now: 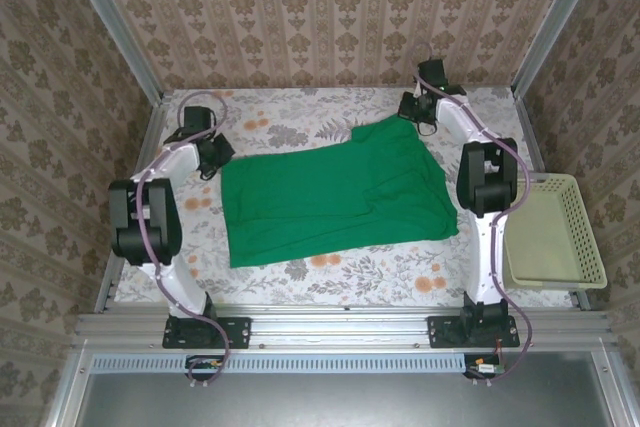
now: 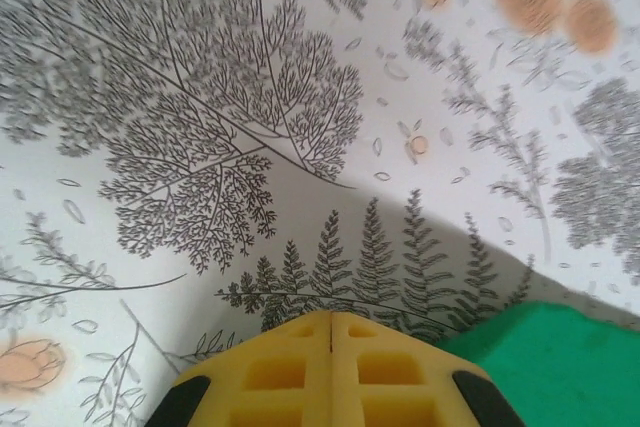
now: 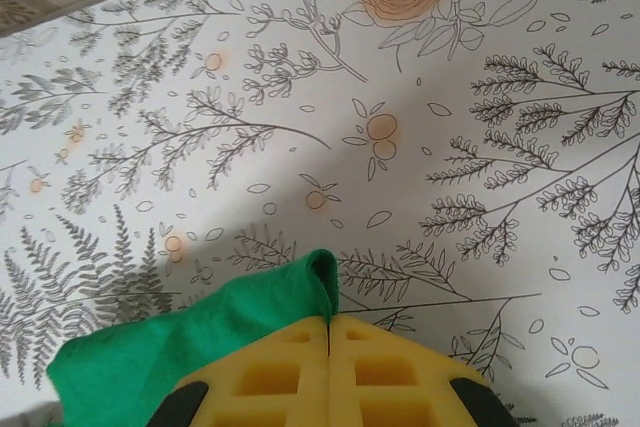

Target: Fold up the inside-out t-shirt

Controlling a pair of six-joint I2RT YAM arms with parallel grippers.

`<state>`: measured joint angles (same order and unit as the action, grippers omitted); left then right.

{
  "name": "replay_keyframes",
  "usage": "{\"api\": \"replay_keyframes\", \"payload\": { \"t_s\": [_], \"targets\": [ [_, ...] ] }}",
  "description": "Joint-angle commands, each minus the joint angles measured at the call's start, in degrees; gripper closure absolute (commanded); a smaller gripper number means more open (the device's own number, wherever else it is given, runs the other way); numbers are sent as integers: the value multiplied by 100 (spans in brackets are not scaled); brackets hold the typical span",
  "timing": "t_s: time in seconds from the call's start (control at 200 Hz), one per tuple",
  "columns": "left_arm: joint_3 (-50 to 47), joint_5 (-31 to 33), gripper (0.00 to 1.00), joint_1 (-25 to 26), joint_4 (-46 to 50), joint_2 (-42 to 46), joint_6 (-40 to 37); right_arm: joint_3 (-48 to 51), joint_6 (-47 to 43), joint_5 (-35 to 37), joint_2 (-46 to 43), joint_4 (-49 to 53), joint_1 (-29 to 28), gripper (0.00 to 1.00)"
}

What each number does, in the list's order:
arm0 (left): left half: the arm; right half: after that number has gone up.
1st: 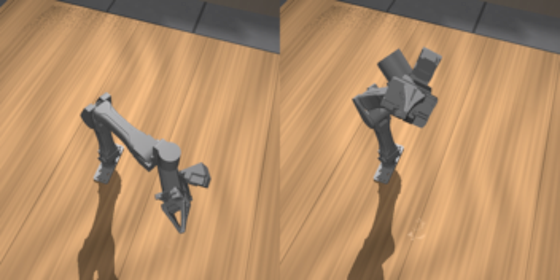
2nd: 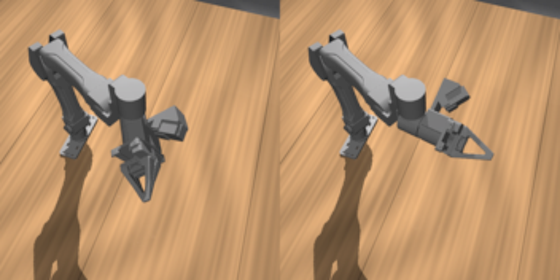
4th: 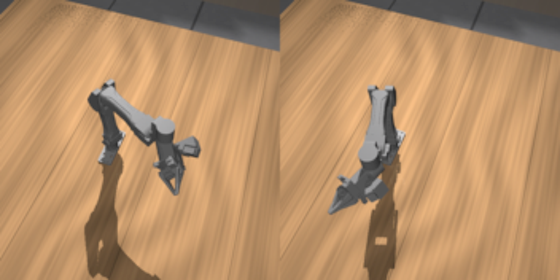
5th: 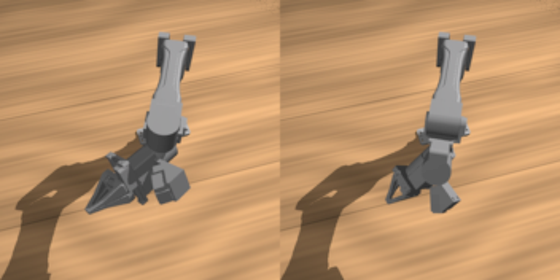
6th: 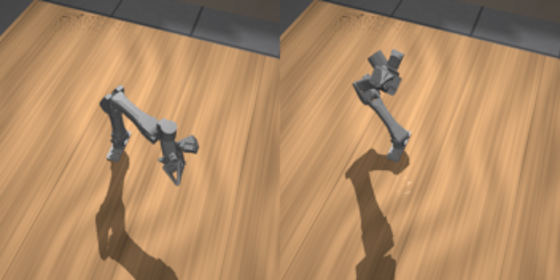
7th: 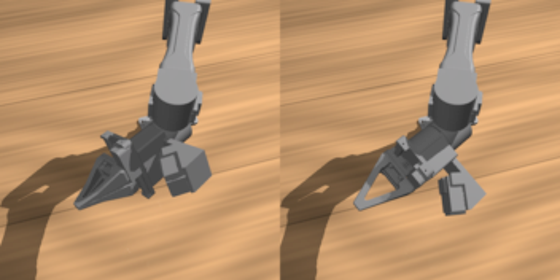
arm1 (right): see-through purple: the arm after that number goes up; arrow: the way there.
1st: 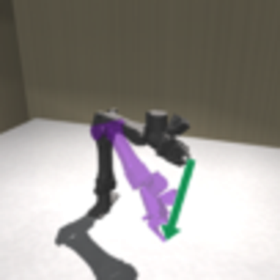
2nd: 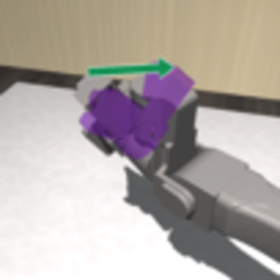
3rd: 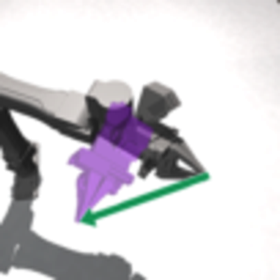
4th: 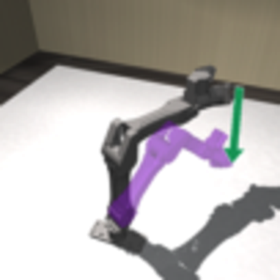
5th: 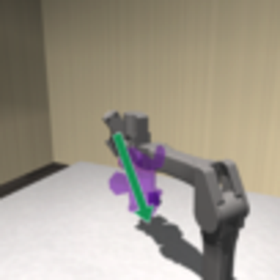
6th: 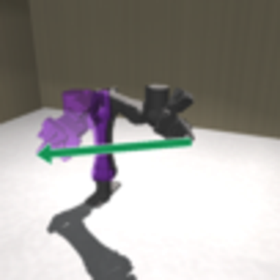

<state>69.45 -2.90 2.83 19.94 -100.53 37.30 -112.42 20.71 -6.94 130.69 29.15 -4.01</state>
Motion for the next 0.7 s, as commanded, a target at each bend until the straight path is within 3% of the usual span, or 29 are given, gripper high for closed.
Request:
{"api": "replay_keyframes", "payload": {
  "t_s": [0.0, 0.35, 0.69],
  "targets": [
    [-447, 356, 100, -33, -220, 378, 15, 770, 35, -115, -673, -715, -19, 100],
    [-1907, 479, 100, 81, -776, 1665, -12, 3382, 567, 439, -2209, -1739, 6, 100],
    [-2654, 752, 100, 229, -207, 2778, 218, 4862, 1034, 885, -3607, -1631, 126, 100]
  ]
}}
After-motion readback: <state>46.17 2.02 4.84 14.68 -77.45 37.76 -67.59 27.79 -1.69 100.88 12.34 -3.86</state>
